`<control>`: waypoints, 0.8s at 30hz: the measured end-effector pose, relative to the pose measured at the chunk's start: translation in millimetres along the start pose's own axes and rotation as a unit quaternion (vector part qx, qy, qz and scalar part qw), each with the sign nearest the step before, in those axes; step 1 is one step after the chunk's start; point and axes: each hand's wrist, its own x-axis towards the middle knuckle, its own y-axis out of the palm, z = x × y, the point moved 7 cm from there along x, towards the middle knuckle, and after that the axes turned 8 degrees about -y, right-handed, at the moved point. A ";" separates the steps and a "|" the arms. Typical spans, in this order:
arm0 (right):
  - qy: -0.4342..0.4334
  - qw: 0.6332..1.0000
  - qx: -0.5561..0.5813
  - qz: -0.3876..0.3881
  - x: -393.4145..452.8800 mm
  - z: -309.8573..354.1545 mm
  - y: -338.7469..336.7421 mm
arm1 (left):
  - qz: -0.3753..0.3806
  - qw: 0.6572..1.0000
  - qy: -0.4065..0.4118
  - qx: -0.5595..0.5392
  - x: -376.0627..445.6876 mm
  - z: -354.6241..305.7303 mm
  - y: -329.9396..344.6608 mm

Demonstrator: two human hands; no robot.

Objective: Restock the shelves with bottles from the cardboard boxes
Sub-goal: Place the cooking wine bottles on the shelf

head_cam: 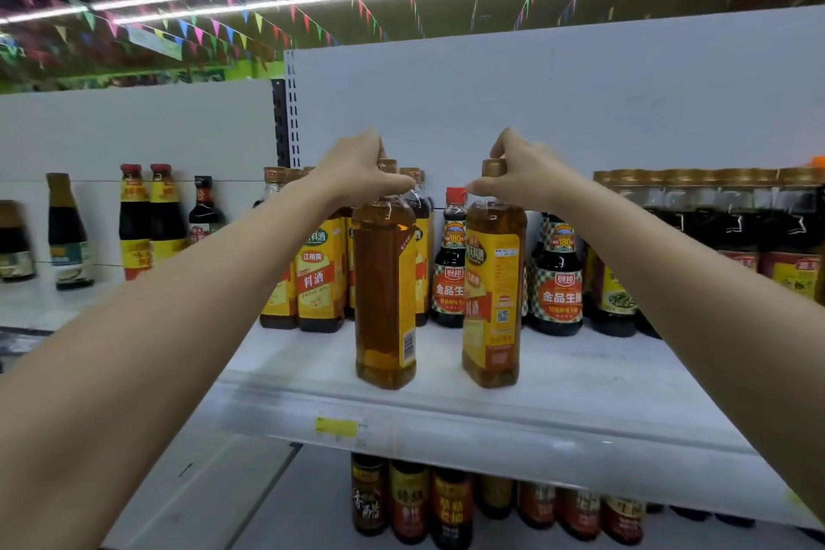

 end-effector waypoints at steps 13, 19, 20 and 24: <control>0.004 0.941 0.332 -0.061 -14.0 -5.9 16.0 | 0.049 0.918 -0.090 -0.383 -18.6 46.1 13.6; 0.006 0.949 0.316 -0.019 -35.8 -3.5 36.4 | 0.031 0.952 -0.095 -0.288 -43.6 39.2 33.0; 0.010 0.955 0.296 -0.002 -44.6 -5.1 43.2 | 0.023 0.963 -0.105 -0.246 -53.1 41.3 41.1; 0.002 0.963 0.257 0.085 -85.2 -15.5 84.4 | -0.008 0.957 -0.183 -0.224 -92.2 78.3 77.9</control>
